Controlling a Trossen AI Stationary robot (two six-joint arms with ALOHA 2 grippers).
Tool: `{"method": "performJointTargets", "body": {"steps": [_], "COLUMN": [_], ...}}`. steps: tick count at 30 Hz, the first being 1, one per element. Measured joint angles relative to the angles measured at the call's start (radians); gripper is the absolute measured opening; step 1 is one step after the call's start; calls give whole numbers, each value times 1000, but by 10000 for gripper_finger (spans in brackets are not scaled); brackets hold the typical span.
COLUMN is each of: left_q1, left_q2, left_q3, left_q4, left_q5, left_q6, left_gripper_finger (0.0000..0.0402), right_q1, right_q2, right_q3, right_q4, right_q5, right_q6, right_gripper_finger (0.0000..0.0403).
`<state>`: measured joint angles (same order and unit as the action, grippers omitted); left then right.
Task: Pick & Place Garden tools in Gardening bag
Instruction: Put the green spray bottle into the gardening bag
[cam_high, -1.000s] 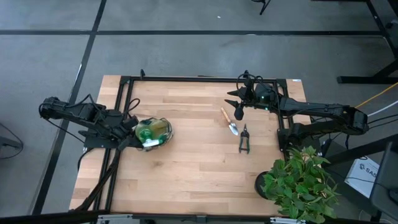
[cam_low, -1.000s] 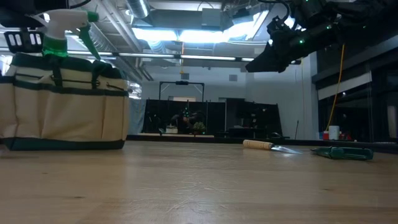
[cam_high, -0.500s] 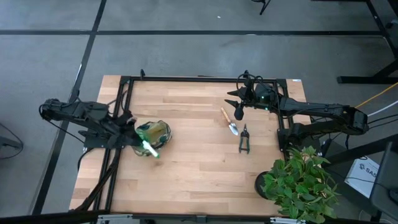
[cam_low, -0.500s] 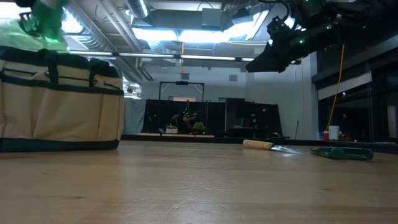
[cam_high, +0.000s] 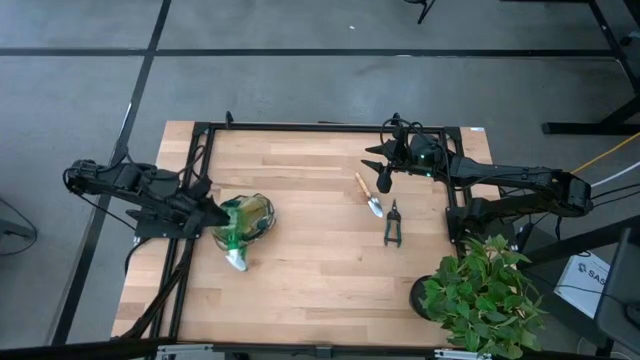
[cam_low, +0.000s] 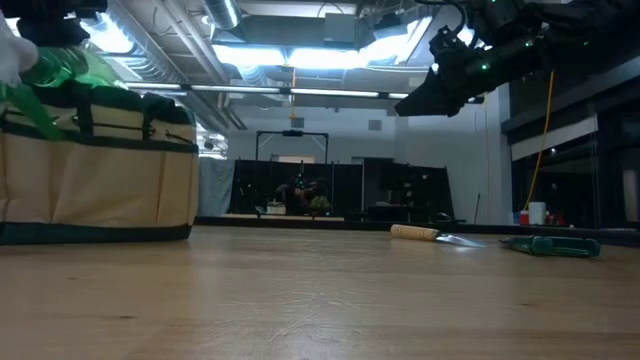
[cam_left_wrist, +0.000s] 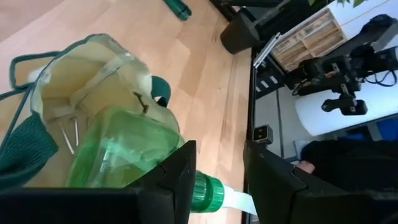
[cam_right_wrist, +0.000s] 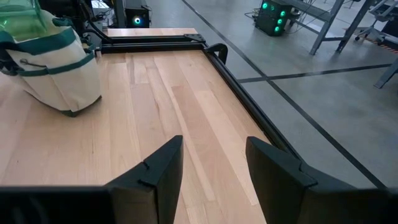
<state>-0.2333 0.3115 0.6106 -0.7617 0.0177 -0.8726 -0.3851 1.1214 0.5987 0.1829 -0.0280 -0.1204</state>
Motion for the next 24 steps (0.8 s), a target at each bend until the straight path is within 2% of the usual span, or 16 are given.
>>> {"method": "performJointTargets", "body": {"steps": [6, 12, 14, 21, 24], "left_q1": [0, 0, 0, 0, 0], "left_q2": [1, 46, 66, 127, 157], "left_q3": [0, 0, 0, 0, 0], "left_q4": [-25, -271, -317, -304, -304], "left_q5": [0, -47, -53, -98, -84], "left_q6": [-65, -214, -213, -182, -146], "left_gripper_finger": [124, 107, 101, 92, 92], "right_q1": [0, 0, 0, 0, 0], "right_q2": [0, 0, 0, 0, 0], "right_q3": [0, 0, 0, 0, 0], "right_q4": [0, 0, 0, 0, 0], "right_q5": [0, 0, 0, 0, 0], "right_q6": [0, 0, 0, 0, 0], "right_gripper_finger": [179, 179, 179, 179, 179]}}
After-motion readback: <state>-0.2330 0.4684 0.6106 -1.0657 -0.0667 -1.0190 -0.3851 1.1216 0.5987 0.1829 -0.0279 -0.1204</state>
